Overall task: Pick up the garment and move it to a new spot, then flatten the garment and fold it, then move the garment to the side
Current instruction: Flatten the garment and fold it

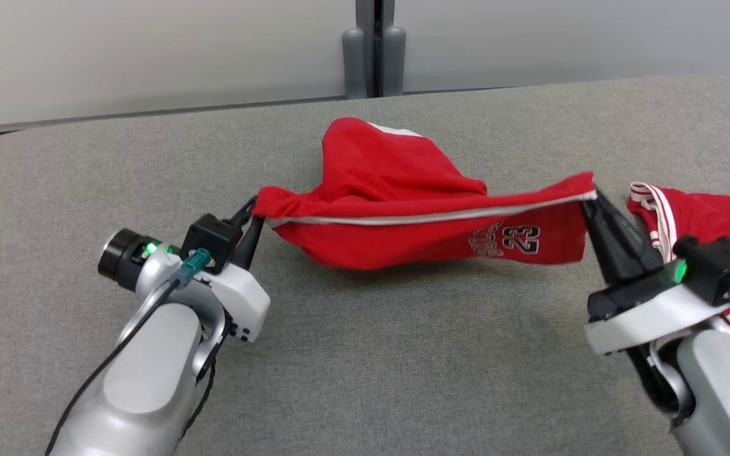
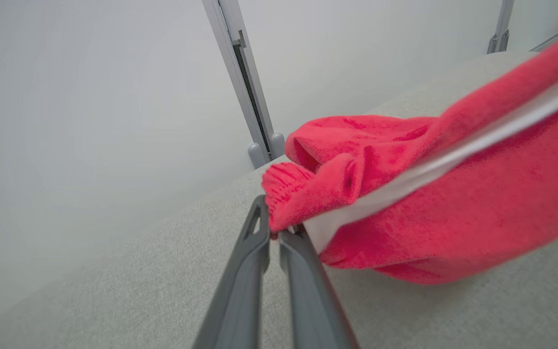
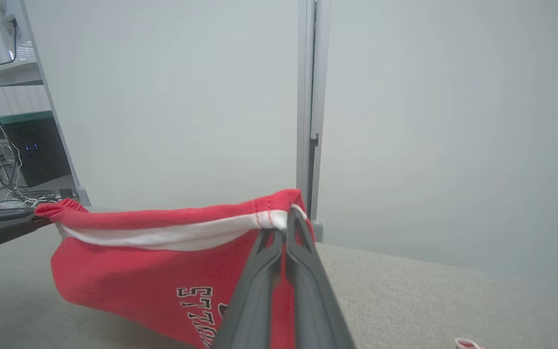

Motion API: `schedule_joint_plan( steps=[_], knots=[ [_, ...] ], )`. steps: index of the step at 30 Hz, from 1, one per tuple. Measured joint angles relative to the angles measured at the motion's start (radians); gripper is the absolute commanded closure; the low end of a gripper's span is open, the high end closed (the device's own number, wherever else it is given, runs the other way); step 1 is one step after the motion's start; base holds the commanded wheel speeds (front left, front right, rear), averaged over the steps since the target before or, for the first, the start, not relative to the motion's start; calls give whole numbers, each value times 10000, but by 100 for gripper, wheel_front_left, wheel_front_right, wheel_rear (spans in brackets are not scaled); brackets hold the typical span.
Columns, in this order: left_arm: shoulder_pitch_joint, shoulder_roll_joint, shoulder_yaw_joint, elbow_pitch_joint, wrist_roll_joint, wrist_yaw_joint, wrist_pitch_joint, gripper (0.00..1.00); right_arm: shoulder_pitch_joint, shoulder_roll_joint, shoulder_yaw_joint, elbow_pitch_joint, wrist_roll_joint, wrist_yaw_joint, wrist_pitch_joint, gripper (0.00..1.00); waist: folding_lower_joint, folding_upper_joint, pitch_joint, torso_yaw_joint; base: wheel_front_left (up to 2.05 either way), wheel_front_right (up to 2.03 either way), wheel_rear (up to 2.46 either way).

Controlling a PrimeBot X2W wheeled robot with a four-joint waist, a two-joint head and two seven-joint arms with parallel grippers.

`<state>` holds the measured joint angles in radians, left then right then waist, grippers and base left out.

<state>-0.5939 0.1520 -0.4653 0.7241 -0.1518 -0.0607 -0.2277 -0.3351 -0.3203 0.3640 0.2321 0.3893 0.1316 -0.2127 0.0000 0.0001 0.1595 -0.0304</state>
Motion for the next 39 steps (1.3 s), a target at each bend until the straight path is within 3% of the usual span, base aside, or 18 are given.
schedule_joint_plan(
  steps=[7,17,22,28,33,39],
  knots=[
    [-689,374,301,-1657,-355,-100,1124,100,-1412,-320,-901,-765,-604,2,410,100,0,0,-691,139,0,0,0],
    [-718,447,1266,-4999,-2748,-389,4211,100,-2387,-240,-1866,-1551,-1743,2,1584,100,0,0,-1566,560,0,0,0],
    [-20,198,2048,-6740,-4378,96,5659,100,-2117,244,-2336,-2245,-2157,2,2328,100,0,0,-1814,703,0,0,0],
    [411,115,2589,-7827,-5311,815,6694,100,-1855,581,-2608,-2464,-2571,2,3122,100,0,0,-1793,771,0,0,0],
    [202,-90,2968,-7620,-5931,1262,7223,100,-2661,865,-2266,-1762,-2059,0,3540,100,0,0,-1470,674,0,0,0],
    [-2173,-194,3407,-6232,-5927,1676,7168,100,-5729,316,-1289,-270,-1801,2,3517,100,0,0,-411,545,0,0,0]
  ],
)
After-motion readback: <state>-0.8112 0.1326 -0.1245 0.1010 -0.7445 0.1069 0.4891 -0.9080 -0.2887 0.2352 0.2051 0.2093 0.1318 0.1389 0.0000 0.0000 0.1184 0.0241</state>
